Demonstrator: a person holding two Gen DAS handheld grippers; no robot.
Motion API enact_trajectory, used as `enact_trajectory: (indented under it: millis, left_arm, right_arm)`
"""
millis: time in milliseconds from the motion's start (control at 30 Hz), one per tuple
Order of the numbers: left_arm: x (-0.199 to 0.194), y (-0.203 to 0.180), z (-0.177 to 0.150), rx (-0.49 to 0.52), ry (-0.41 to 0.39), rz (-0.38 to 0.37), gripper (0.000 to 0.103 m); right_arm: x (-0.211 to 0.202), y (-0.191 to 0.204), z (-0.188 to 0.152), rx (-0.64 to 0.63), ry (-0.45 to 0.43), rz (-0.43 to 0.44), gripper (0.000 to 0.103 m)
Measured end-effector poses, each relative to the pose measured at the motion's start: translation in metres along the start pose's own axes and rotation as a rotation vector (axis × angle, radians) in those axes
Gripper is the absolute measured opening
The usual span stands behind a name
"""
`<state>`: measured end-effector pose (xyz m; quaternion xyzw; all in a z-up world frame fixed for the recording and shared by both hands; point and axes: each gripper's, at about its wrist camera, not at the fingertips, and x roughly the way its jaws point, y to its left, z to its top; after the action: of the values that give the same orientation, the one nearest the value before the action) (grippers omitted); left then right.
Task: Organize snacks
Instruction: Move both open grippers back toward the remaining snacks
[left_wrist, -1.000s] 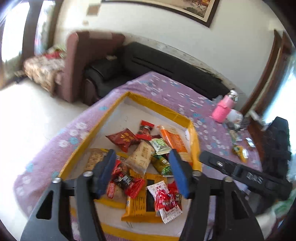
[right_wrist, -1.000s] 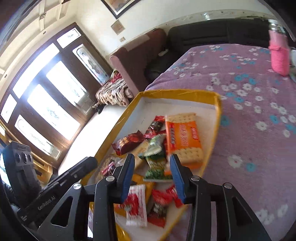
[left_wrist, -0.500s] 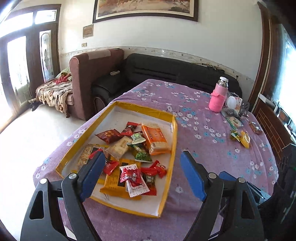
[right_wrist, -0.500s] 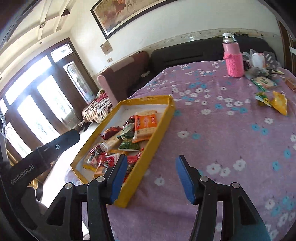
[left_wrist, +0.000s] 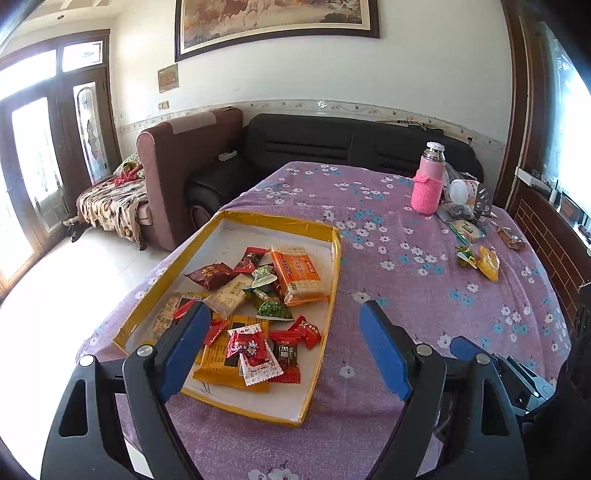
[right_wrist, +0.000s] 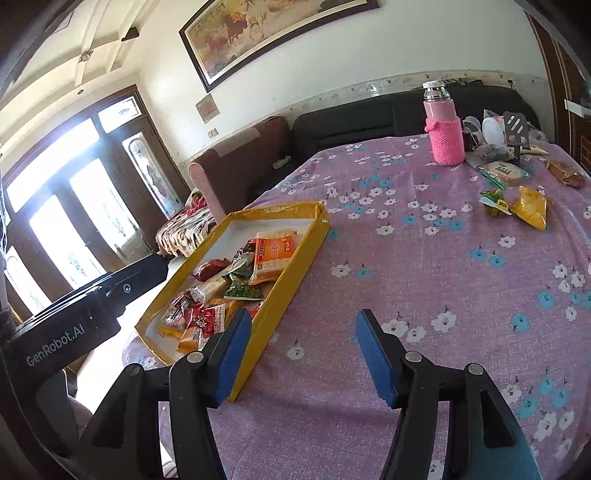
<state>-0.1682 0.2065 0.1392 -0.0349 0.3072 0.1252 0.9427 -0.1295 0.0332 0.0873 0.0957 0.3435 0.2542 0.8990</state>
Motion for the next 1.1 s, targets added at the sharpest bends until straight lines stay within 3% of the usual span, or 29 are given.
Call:
enact_trajectory:
  millis: [167, 533, 667, 733, 800, 867, 1000, 1100]
  left_arm:
    - [0.000, 0.005, -0.003, -0.010, -0.011, 0.003, 0.084]
    - [0.012, 0.018, -0.007, -0.035, 0.013, -0.015, 0.084]
    - [0.018, 0.020, -0.008, -0.037, 0.024, -0.058, 0.084]
    - [0.018, 0.020, -0.007, -0.039, 0.012, -0.122, 0.084]
    - [0.019, 0.018, -0.007, -0.046, 0.015, -0.195, 0.084]
    - [0.022, 0.014, -0.008, -0.047, 0.016, -0.247, 0.084]
    - [0.029, 0.003, -0.008, -0.033, 0.025, -0.312, 0.084]
    - [0.035, -0.007, -0.009, -0.017, 0.041, -0.346, 0.084]
  right_arm:
    - [0.003, 0.010, -0.004, -0.047, 0.009, -0.040, 0.065]
    - [0.026, 0.029, -0.014, -0.106, 0.069, -0.041, 0.067]
    - [0.036, 0.026, -0.016, -0.099, 0.100, -0.032, 0.067]
    - [0.038, 0.018, -0.015, -0.083, 0.115, -0.021, 0.067]
    - [0.037, 0.001, -0.008, -0.074, 0.121, -0.032, 0.067]
    - [0.030, -0.027, 0.007, -0.061, 0.105, -0.096, 0.068]
    - [0.020, -0.111, 0.054, 0.081, 0.070, -0.213, 0.068]
    - [0.030, -0.161, 0.094, 0.109, 0.048, -0.307, 0.069]
